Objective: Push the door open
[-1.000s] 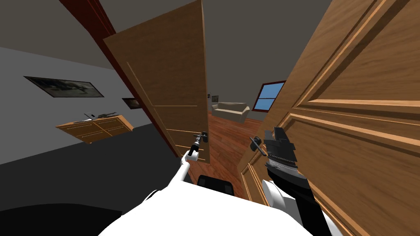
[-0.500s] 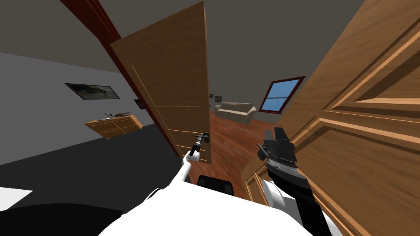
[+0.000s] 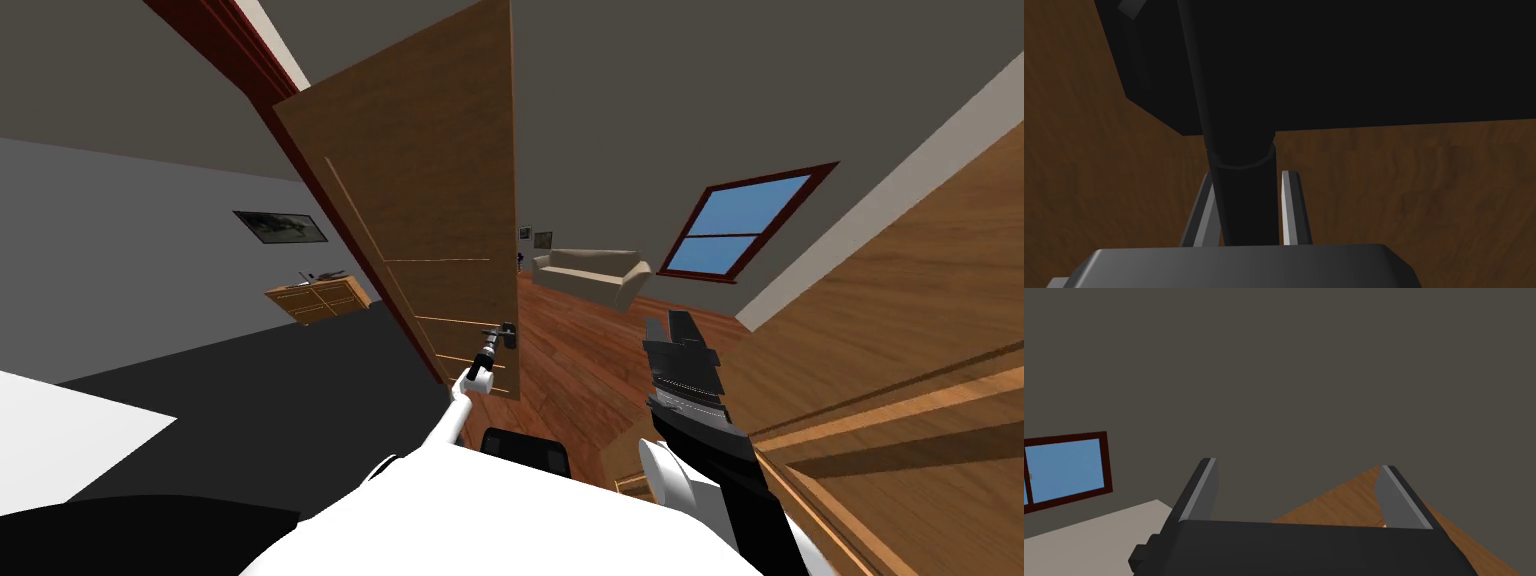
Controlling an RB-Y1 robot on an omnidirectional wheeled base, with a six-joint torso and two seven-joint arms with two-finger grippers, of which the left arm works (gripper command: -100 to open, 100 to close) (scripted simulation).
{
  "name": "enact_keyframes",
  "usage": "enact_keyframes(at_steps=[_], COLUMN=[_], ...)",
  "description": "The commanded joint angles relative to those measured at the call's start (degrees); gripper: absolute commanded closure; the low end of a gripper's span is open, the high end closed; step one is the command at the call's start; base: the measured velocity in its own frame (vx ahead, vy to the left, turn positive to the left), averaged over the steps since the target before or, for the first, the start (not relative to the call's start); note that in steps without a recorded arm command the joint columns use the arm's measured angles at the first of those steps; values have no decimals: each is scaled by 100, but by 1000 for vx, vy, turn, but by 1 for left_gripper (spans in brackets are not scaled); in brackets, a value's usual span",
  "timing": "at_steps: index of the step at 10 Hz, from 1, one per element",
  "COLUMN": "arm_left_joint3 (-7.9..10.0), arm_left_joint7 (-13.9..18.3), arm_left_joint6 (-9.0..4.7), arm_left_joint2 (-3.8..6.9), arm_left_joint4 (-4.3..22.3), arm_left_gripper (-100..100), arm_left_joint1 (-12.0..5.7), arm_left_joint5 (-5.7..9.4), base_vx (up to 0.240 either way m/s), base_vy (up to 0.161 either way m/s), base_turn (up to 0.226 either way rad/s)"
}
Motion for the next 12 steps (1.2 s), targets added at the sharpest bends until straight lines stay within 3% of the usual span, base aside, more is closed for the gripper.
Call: enact_keyframes(at_steps=[1, 2, 7, 8, 9, 12], arm_left_joint3=[24, -3, -213, -219, -324, -494], arm_left_joint7=[-198, -259, -734, -666, -764, -894], arm_left_joint6=[-28, -32, -67, -54, -56, -52], arm_left_joint2=[-10, -43, -425, -393, -292, -171], arm_left_joint4=[5, 17, 110, 124, 64, -29], arm_left_gripper=[100, 100, 100, 100, 100, 100], arm_left_joint1=[-34, -45, -125, -114, -64, 20], arm_left_joint5=[133, 175, 511, 472, 565, 698], base_vx=[154, 131, 127, 52, 119, 164], base_vy=[-40, -27, -88, -61, 34, 21], base_turn=[182, 130, 205, 54, 146, 150])
